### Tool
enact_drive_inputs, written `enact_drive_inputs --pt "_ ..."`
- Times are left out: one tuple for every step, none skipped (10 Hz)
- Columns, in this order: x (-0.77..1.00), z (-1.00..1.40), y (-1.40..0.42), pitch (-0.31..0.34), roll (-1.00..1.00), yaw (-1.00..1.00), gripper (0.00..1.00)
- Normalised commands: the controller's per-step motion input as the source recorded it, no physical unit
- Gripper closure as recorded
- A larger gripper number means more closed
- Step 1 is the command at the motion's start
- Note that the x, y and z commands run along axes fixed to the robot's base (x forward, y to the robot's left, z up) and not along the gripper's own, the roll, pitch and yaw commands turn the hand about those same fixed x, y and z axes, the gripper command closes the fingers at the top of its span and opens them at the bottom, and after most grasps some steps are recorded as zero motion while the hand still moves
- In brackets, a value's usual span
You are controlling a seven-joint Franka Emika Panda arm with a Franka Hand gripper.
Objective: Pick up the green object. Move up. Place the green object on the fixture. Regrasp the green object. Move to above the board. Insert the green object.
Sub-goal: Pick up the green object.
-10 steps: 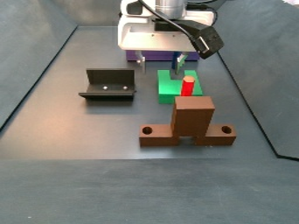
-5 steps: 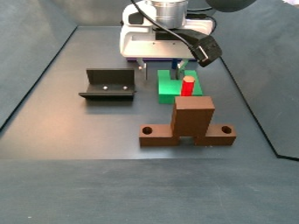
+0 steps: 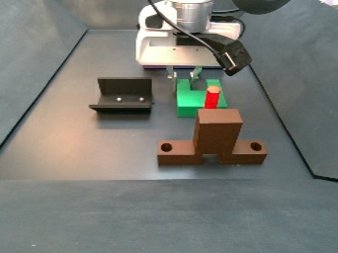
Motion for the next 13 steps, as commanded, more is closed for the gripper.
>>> enact_drive_inputs --pt "0.00 0.00 0.00 0.000 0.00 0.00 1.00" --pt "0.00 0.00 0.00 0.000 0.00 0.00 1.00" --pt "0.00 0.00 0.00 0.000 0.00 0.00 1.00" --pt "0.00 0.00 0.00 0.000 0.00 0.00 1.00" --pt "0.00 0.00 0.00 0.000 0.00 0.00 1.00" --pt "0.00 0.00 0.00 0.000 0.00 0.00 1.00" --pt "0.00 0.00 0.00 0.000 0.00 0.00 1.00" --pt "0.00 0.00 0.00 0.000 0.00 0.00 1.00" --pt "0.00 0.00 0.00 0.000 0.00 0.00 1.00" --pt "0.00 0.00 0.00 0.000 0.00 0.00 1.00" --pt "0.00 0.00 0.00 0.000 0.00 0.00 1.00" --pt "0.00 0.00 0.00 0.000 0.00 0.00 1.00" --pt "0.00 0.00 0.00 0.000 0.00 0.00 1.00"
